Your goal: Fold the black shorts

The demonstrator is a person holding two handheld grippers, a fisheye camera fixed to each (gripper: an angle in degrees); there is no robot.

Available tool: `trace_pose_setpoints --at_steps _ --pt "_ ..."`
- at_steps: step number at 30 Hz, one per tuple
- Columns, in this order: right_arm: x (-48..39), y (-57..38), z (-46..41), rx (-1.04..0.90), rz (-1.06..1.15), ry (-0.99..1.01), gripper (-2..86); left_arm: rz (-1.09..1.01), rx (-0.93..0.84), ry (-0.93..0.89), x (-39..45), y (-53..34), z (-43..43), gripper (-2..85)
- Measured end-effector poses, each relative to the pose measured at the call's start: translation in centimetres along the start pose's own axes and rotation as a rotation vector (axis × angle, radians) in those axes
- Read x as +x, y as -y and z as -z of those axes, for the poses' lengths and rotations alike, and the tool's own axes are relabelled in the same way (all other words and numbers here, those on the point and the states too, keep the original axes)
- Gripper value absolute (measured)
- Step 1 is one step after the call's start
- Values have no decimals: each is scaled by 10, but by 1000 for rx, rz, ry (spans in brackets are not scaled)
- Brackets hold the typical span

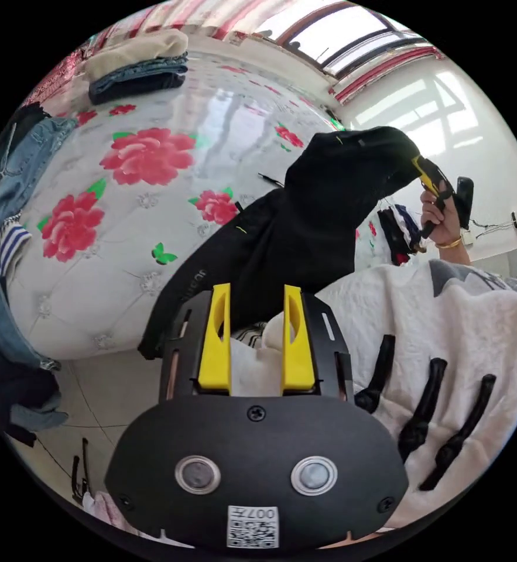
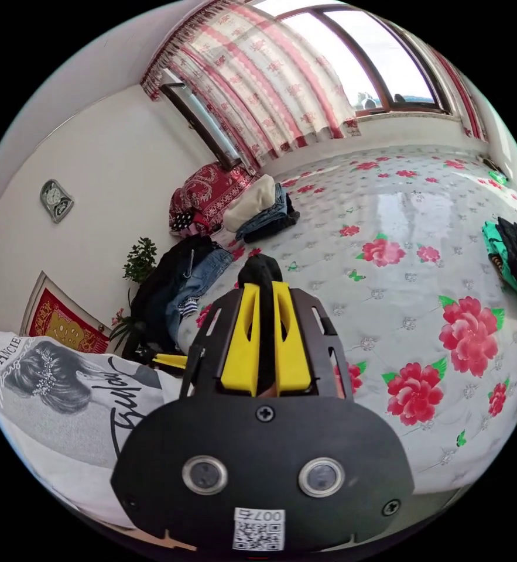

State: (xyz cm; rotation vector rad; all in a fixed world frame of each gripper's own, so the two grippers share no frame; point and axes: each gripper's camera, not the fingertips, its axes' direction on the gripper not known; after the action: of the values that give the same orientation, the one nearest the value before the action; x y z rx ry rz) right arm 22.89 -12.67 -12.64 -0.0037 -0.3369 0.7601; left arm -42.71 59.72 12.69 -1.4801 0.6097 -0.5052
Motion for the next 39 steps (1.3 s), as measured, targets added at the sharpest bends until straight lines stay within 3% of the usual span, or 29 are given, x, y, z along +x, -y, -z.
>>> trace_pose_setpoints --at_steps 5,9,15,17,19,25,28,32,39 --pt "-26 15 1 50 17 14 39 -218 -203 56 18 59 -58 131" --pt "-40 17 0 84 16 27 35 -394 -328 236 29 94 -107 52" --pt "-55 21 16 94 33 -46 31 -315 -392 162 -9 140 -89 -5" --pt "-64 34 29 98 77 -76 29 -326 -345 204 -18 163 -61 -7" --pt "-75 46 43 143 116 -79 29 -326 -190 249 -22 203 5 -9" --pt "-131 76 108 455 235 -88 30 -460 228 230 23 266 206 -7" --pt "-162 70 123 520 335 -153 31 -515 264 268 42 260 245 -3" --pt "-160 42 80 345 321 -275 33 -517 206 349 31 243 218 7" --pt "-113 -48 -35 -73 46 -320 33 -274 -182 289 -54 180 59 -4"
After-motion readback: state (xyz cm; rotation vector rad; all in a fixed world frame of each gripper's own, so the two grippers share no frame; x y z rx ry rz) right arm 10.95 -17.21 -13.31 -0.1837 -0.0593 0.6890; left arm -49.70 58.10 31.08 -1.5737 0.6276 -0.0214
